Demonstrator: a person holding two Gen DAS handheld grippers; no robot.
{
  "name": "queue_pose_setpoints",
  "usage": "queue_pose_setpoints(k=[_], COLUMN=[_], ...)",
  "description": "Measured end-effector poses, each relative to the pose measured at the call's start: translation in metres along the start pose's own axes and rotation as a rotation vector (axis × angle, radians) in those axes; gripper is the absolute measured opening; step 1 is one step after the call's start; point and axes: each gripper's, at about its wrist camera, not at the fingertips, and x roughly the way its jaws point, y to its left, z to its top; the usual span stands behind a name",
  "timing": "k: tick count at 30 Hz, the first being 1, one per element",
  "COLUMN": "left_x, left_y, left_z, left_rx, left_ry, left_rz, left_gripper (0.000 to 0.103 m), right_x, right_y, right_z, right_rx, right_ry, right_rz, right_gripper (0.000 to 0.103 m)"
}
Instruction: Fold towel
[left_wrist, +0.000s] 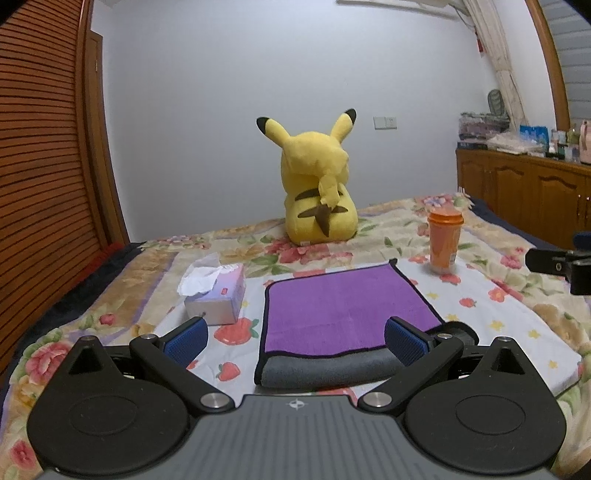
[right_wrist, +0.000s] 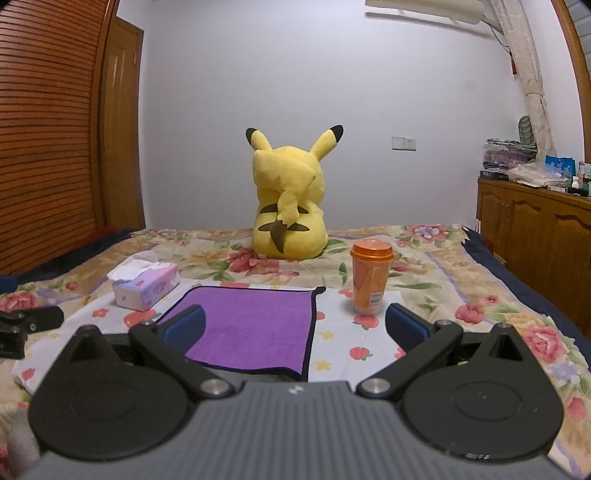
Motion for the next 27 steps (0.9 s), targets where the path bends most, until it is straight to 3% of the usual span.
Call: queue_pose_setpoints(k=[27], left_x=[0.042], left_y=[-0.001], left_z=[-0.001], left_rx=[0.033], left_ry=[0.143], left_rz=[-0.020], left_gripper=[0.103], right_x=[0.027], right_y=[0.013], right_z=[-0.005], right_rx=[-0.048], right_ry=[0.093], right_rz=[0.041], right_gripper=[0.103])
